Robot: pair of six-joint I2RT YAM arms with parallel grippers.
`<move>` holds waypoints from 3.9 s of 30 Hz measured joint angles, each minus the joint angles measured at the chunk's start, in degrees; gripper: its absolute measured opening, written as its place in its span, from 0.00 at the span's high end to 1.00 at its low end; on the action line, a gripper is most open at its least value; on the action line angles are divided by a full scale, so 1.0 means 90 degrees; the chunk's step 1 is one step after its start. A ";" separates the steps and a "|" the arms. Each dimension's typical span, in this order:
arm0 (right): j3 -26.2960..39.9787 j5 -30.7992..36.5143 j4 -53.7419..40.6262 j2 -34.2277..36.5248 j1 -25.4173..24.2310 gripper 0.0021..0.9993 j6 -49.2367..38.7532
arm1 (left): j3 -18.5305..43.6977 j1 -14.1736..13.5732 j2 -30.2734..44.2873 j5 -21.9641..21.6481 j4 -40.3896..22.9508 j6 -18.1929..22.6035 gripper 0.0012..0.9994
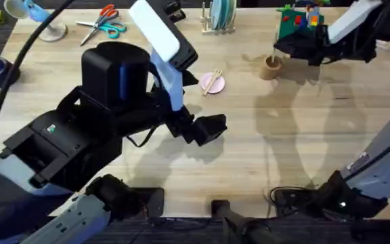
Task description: Pick up a utensil and set it on the pink plate, then put the other utensil in the container.
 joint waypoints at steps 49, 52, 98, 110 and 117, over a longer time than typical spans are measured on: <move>0.0574 0.0396 -0.1837 0.0442 -0.0050 0.35 -0.0129 | 0.0000 0.0000 0.0000 -0.0001 0.0000 0.0000 0.00; 0.1222 0.0737 -0.2682 0.0442 -0.0071 0.30 -0.0193 | 0.0000 0.0000 -0.0002 0.0000 0.0000 0.0000 0.01; -0.0551 0.6129 -0.2230 -0.5244 0.0639 0.00 0.6375 | 0.0000 0.0000 -0.0001 -0.0001 -0.0311 0.0000 0.00; -0.1995 0.7162 -0.1372 -0.7416 0.0639 0.00 0.7507 | 0.0000 0.0000 0.0001 -0.0002 -0.0308 0.0000 0.00; -0.2693 0.7244 -0.1222 -0.7874 0.0639 0.00 0.7723 | 0.0000 0.0000 0.0001 -0.0002 -0.0308 0.0002 0.00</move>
